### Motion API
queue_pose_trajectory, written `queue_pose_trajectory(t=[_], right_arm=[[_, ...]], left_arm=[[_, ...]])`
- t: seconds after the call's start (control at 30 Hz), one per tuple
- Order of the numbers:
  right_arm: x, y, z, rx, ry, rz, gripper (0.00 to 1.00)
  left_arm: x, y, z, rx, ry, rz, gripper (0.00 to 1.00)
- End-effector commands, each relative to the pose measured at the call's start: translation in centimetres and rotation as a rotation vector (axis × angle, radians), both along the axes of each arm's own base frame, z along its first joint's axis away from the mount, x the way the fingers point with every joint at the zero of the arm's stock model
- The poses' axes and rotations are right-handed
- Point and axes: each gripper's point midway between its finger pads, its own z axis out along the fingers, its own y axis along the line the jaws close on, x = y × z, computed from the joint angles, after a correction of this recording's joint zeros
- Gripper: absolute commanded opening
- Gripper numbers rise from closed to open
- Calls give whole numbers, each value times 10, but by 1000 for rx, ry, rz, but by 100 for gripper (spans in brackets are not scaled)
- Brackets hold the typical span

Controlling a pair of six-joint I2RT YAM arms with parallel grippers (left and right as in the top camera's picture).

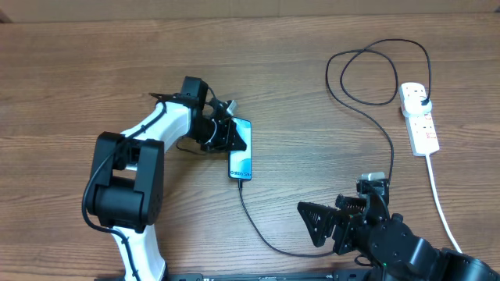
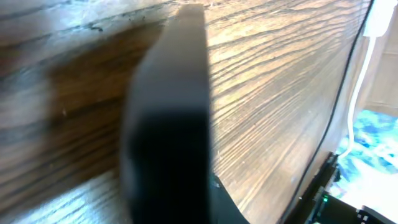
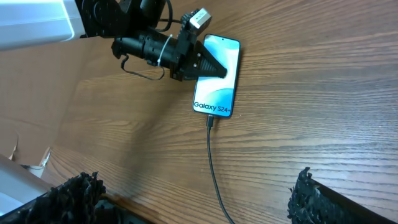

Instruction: Plug charger to phone and switch on socket

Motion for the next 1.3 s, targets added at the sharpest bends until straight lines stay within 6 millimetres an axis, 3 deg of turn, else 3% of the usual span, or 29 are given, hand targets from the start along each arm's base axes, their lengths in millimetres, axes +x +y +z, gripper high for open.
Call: queue_pose_trajectory(t=[0.0, 0.37, 0.77, 1.27], right_arm=[[2, -2, 10, 24, -17, -19, 100], [2, -3, 10, 20, -15, -19, 100], [4, -4, 10, 17, -23, -31, 100], [4, -4, 10, 17, -23, -31, 100]], left_arm=[[3, 0, -11, 72, -55, -47, 9], [6, 8, -21, 161, -62, -25, 10], [4, 5, -18, 153, 113, 179, 7], [8, 17, -27, 248, 78, 193, 19]])
